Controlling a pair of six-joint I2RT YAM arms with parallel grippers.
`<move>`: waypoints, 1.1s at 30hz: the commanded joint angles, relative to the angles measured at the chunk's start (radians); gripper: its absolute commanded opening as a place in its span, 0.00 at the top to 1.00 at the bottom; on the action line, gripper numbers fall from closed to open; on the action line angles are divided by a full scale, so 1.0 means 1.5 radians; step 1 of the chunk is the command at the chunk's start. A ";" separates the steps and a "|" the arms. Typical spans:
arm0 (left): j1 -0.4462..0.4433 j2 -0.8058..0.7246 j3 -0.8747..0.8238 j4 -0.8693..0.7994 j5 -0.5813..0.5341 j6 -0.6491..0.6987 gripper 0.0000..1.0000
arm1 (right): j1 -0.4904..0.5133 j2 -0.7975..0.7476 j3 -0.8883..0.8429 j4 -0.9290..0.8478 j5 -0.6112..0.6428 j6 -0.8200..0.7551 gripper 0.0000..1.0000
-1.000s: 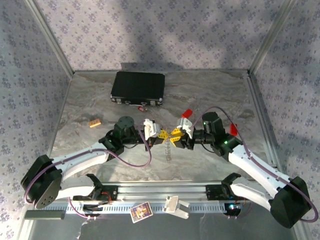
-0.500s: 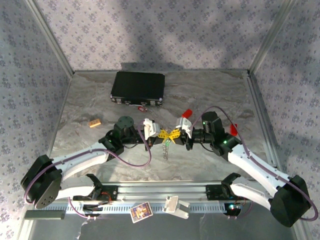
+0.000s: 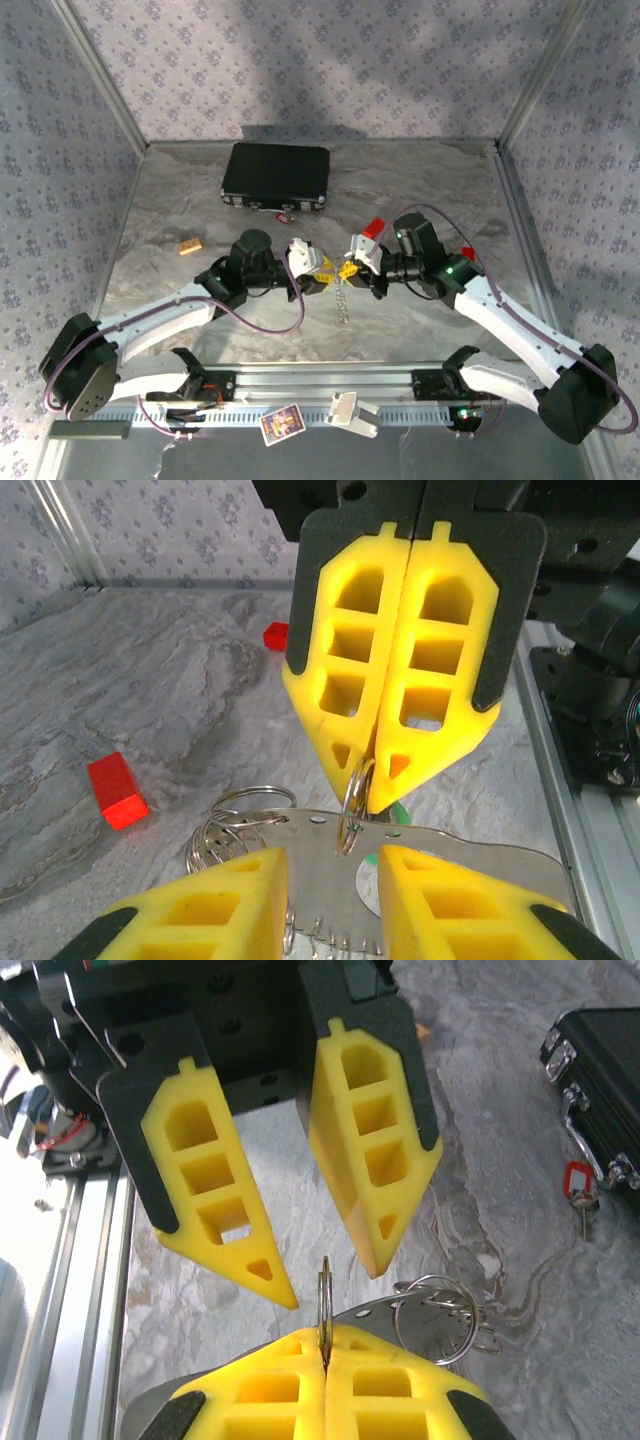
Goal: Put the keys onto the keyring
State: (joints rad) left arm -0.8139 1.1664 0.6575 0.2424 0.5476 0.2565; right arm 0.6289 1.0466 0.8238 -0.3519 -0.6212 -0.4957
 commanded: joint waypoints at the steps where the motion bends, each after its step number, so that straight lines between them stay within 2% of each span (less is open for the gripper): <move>1: -0.007 0.002 0.040 -0.062 -0.004 0.051 0.72 | 0.016 0.012 0.049 -0.095 0.046 -0.058 1.00; 5: -0.006 0.006 0.048 -0.062 0.009 0.055 0.74 | 0.037 0.030 0.083 -0.136 0.091 -0.083 1.00; 15: -0.007 0.012 0.057 -0.072 0.026 0.060 0.77 | 0.076 0.057 0.124 -0.152 0.112 -0.093 1.00; 18: -0.007 0.012 0.059 -0.070 0.035 0.055 0.82 | 0.081 0.057 0.126 -0.155 0.112 -0.095 1.00; 21: -0.008 0.007 0.055 -0.065 0.046 0.049 0.93 | 0.072 0.042 0.104 -0.134 0.094 -0.089 1.00; 22: -0.008 0.005 0.052 -0.063 0.048 0.046 0.96 | 0.066 0.033 0.095 -0.122 0.084 -0.082 0.98; 24: -0.007 -0.003 0.041 -0.044 0.050 0.039 1.00 | 0.039 0.002 0.057 -0.074 0.045 -0.050 0.80; 26: -0.008 -0.011 0.025 -0.014 0.051 0.024 1.00 | 0.007 -0.029 0.013 -0.015 -0.006 -0.009 0.68; 29: -0.007 -0.018 -0.002 0.045 0.057 -0.010 1.00 | -0.028 -0.062 -0.040 0.067 -0.072 0.055 0.65; 33: -0.007 -0.012 -0.023 0.115 0.075 -0.051 1.00 | -0.035 -0.070 -0.079 0.132 -0.093 0.109 0.64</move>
State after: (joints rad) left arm -0.8204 1.1656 0.6357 0.2733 0.6079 0.2405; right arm 0.5800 0.9493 0.7368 -0.2760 -0.6739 -0.4328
